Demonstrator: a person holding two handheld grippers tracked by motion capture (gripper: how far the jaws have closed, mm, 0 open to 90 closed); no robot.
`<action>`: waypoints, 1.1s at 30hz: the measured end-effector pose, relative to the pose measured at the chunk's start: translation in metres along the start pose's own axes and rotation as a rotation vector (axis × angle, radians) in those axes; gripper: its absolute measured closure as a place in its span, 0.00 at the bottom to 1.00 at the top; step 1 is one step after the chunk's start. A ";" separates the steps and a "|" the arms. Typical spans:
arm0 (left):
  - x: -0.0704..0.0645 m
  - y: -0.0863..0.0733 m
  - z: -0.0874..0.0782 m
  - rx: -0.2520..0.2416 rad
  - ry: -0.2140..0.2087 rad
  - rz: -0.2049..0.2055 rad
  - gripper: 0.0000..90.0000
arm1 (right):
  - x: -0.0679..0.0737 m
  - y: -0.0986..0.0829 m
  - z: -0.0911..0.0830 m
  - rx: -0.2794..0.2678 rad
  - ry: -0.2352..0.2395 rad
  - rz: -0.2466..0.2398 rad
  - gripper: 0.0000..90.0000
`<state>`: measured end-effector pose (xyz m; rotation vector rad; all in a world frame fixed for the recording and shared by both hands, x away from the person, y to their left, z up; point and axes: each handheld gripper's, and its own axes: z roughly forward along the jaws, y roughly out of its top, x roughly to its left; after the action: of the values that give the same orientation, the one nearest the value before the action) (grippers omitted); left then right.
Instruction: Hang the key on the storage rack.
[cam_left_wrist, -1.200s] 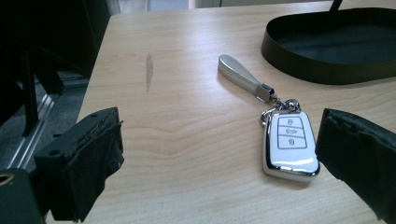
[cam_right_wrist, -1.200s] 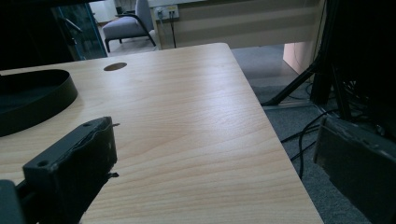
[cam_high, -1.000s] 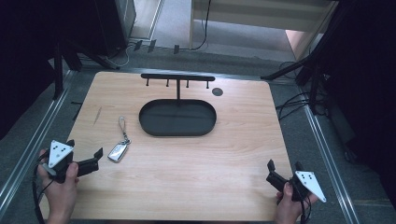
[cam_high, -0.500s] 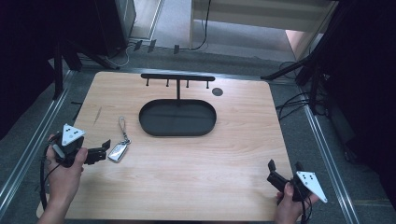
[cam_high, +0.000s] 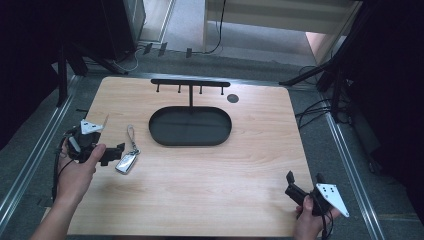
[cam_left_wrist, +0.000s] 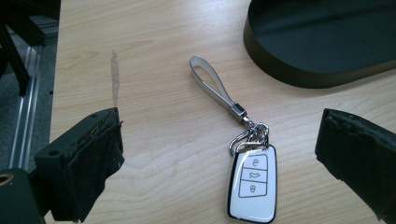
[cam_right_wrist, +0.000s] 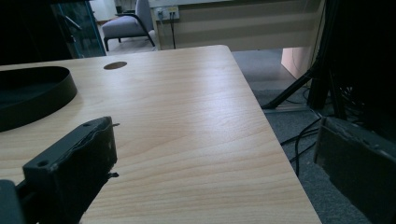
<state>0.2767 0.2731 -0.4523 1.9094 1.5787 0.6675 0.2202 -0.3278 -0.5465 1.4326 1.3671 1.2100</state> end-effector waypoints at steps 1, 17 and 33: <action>0.000 0.002 0.001 0.012 -0.002 0.003 0.01 | 0.001 0.000 0.000 -0.001 -0.001 -0.010 0.00; -0.005 0.029 0.038 0.188 0.003 -0.097 0.01 | 0.000 0.000 0.000 0.001 -0.001 -0.002 0.00; -0.008 0.033 0.066 0.276 0.027 -0.150 0.26 | -0.001 0.000 0.001 0.006 -0.003 0.005 0.00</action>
<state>0.3445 0.2535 -0.4767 1.9537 1.8919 0.4312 0.2214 -0.3285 -0.5465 1.4425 1.3667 1.2078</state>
